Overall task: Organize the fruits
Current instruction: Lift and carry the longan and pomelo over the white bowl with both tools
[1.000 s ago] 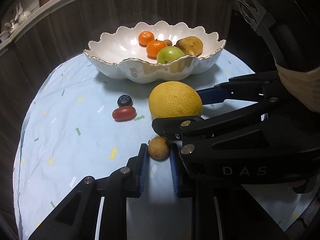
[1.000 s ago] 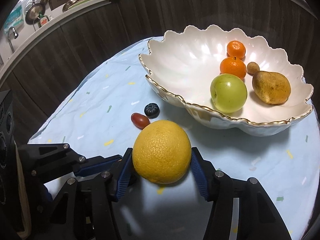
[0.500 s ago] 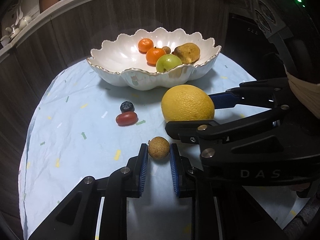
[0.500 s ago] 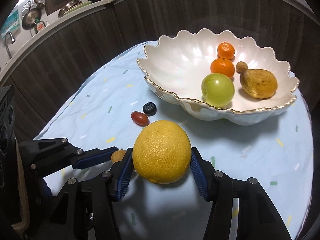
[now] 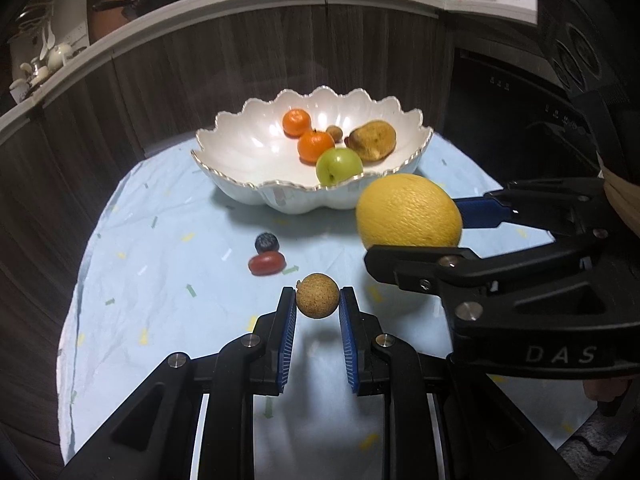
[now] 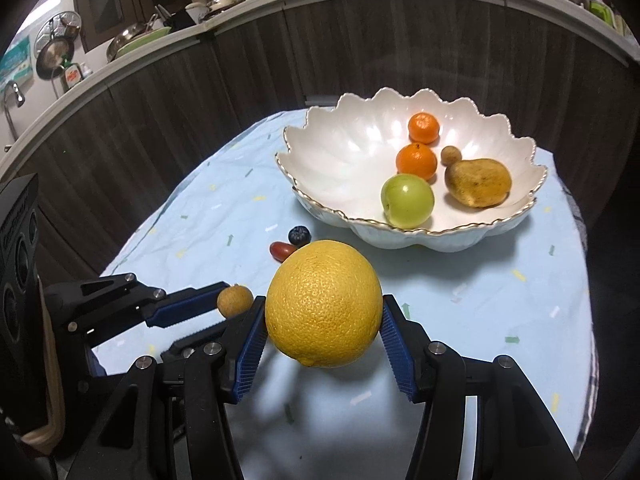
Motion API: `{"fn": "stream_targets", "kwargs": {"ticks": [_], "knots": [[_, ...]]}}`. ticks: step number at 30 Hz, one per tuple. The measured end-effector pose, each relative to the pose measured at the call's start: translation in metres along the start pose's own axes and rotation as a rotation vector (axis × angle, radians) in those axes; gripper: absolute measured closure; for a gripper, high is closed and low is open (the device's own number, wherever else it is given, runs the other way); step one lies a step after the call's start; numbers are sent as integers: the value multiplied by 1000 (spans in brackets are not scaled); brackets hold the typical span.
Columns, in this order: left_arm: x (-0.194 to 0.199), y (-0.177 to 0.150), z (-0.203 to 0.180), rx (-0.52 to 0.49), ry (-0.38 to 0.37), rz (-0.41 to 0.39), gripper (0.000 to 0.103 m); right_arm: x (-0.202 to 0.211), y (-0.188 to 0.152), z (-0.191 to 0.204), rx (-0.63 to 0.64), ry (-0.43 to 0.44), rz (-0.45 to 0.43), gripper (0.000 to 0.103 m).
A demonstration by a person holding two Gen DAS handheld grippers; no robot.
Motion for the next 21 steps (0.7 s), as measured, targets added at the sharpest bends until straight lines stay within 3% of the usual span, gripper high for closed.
{"fn": "stream_targets", "kwargs": {"ticks": [21], "knots": [[29, 34, 6, 5, 16, -88, 81, 36, 18, -10, -64, -59, -62, 47]]}}
Point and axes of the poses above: each gripper's, at about its wrist camera, not at the fingertips, and x roughly against the way its jaws point, z to its left, y to its top, the point moved 7 cm from there along -x, roughly the way its jaws point, and after that the axes turned 13 degrees about -y, right-handed, at the moved point
